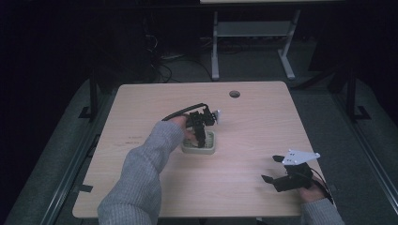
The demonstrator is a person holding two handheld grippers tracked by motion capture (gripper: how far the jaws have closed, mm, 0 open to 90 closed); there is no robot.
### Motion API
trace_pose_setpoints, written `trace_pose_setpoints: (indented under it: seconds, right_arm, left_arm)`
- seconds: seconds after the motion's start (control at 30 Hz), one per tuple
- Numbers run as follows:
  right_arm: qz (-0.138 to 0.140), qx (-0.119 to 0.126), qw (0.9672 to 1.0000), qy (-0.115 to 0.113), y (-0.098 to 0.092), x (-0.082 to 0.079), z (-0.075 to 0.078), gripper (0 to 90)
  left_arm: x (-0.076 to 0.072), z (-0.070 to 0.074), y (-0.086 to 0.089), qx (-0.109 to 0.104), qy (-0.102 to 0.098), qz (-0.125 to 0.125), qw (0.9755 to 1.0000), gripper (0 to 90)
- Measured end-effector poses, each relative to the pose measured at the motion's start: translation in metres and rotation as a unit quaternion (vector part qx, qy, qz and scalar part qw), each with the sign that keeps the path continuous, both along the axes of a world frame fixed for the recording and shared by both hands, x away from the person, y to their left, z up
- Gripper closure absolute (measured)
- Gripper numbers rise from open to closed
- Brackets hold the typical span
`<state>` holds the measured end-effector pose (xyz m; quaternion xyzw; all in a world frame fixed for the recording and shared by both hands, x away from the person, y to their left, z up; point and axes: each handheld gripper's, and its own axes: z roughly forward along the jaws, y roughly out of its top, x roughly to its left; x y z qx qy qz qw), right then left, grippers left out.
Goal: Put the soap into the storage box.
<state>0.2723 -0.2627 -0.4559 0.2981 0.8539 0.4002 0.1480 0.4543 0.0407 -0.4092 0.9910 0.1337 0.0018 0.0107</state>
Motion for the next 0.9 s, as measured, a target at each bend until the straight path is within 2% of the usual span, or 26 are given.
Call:
trace_pose_setpoints:
  seconds: [0.1,0.2,0.43,0.67,0.77,0.9]
  right_arm:
    - [-0.001,0.001,1.0,0.0,0.0,0.0,0.0,13.6]
    - [-0.001,0.001,1.0,0.001,0.0,0.0,0.0,13.6]
    - [0.0,0.0,1.0,0.0,0.0,0.0,0.0,13.6]
    - [0.001,-0.001,1.0,0.0,0.0,0.0,0.0,13.6]
    - [0.002,-0.002,1.0,0.0,0.001,0.0,0.0,13.6]
    - [0.001,-0.001,1.0,0.001,0.001,0.001,-0.001,13.6]
  left_arm:
    - [0.0,-0.001,0.0,0.001,0.002,0.003,1.0,24.0]
    - [0.0,-0.001,0.0,0.006,-0.005,-0.001,1.0,23.9]
    - [-0.002,0.003,0.001,-0.002,-0.011,0.0,0.9999,23.2]
    - [-0.003,0.004,0.004,0.003,-0.014,0.0,0.9999,22.0]
    - [-0.006,0.004,0.008,-0.008,-0.015,0.003,0.9999,21.3]
    - [-0.007,0.005,0.012,-0.012,-0.014,0.008,0.9998,20.4]
